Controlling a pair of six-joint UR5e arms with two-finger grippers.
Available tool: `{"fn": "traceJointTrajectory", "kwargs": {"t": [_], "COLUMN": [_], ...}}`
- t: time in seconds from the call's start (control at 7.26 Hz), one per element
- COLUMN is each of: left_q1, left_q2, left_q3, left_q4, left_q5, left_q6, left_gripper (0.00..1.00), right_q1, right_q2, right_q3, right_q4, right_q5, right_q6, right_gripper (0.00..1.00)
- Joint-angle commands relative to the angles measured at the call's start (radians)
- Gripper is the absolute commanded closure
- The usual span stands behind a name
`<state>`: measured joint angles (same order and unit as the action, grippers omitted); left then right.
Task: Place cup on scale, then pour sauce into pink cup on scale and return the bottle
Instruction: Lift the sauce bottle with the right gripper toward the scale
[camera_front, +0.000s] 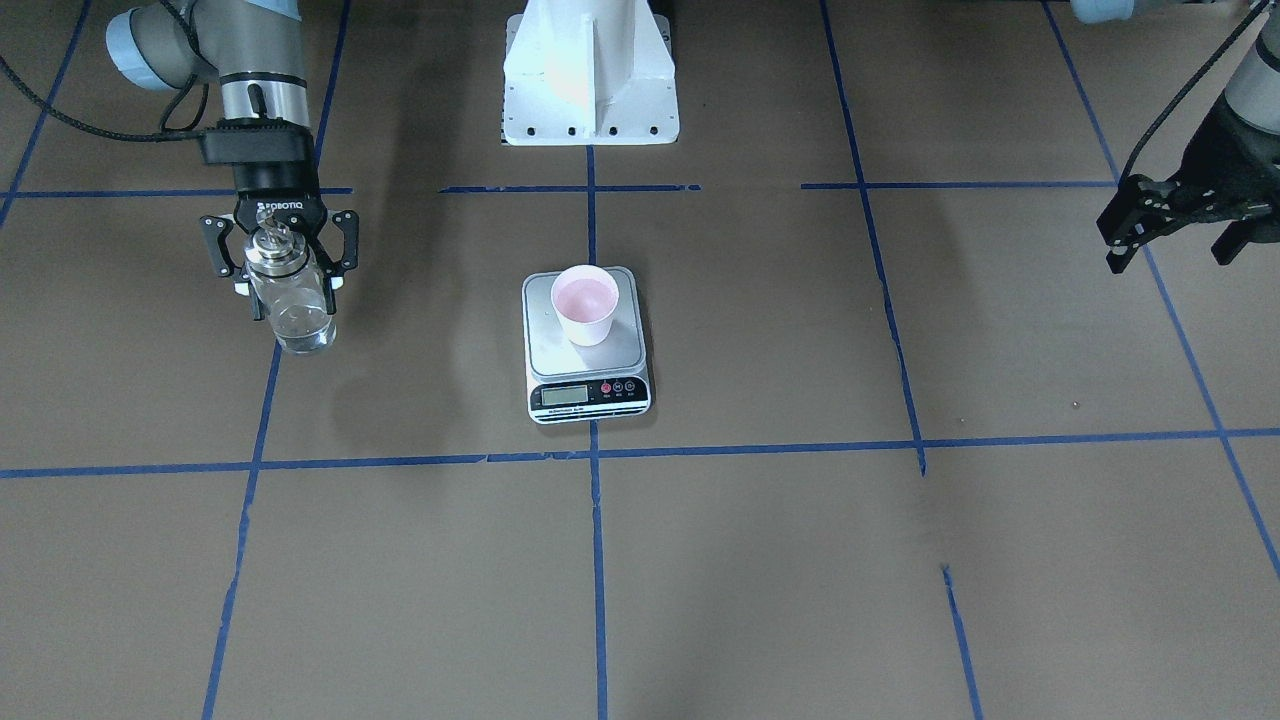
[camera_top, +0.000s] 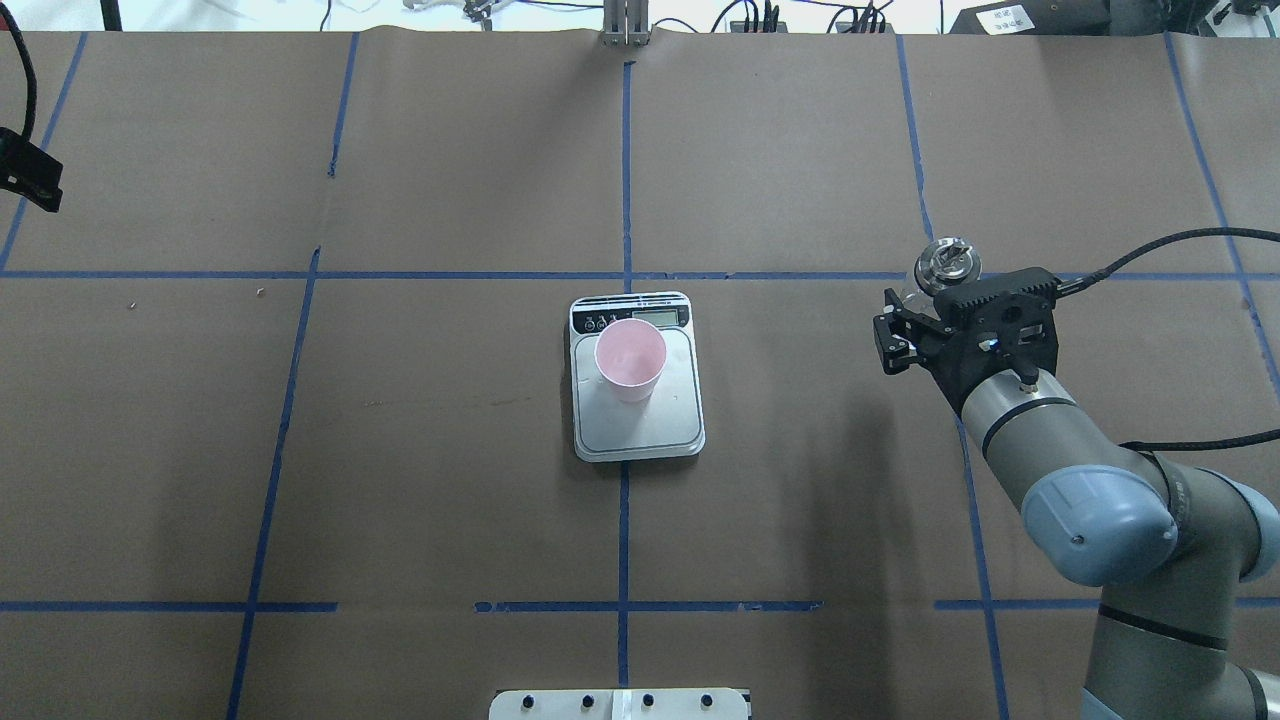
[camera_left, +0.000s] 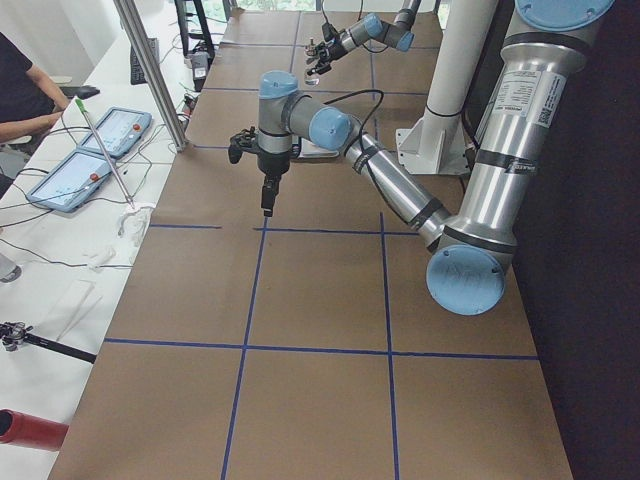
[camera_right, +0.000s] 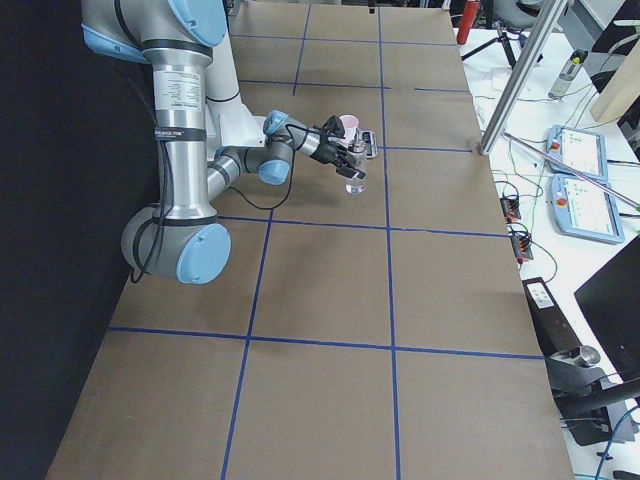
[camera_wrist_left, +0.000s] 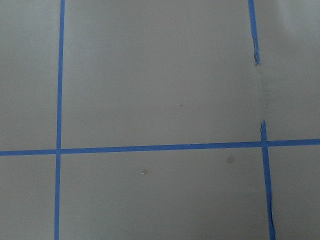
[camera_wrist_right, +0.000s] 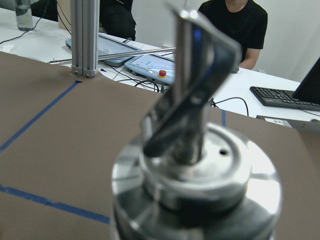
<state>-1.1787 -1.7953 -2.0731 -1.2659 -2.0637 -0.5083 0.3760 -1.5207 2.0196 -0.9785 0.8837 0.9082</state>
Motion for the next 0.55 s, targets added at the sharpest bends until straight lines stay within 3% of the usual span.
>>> {"fn": "traceJointTrajectory", "kwargs": {"t": [0.0, 0.28, 0.41], "left_q1": [-0.013, -0.106, -0.175], "left_q2": [0.027, 0.098, 0.123], "left_q3": [0.004, 0.008, 0.036], "left_q4": [-0.004, -0.007, -0.018], "left_q5": [-0.009, -0.042, -0.055], "left_q6": [0.078, 0.274, 0.403], "left_gripper": [0.0, 0.0, 0.0], "right_q1": [0.012, 0.012, 0.024], "right_q2": [0.079, 0.094, 0.112], "right_q3": [0.01, 0.014, 0.013], "right_q4": [0.001, 0.004, 0.001], "right_q5": [-0.002, -0.021, -0.038], "right_q6": [-0.074, -0.134, -0.261], "right_gripper": [1.0, 1.0, 1.0]}}
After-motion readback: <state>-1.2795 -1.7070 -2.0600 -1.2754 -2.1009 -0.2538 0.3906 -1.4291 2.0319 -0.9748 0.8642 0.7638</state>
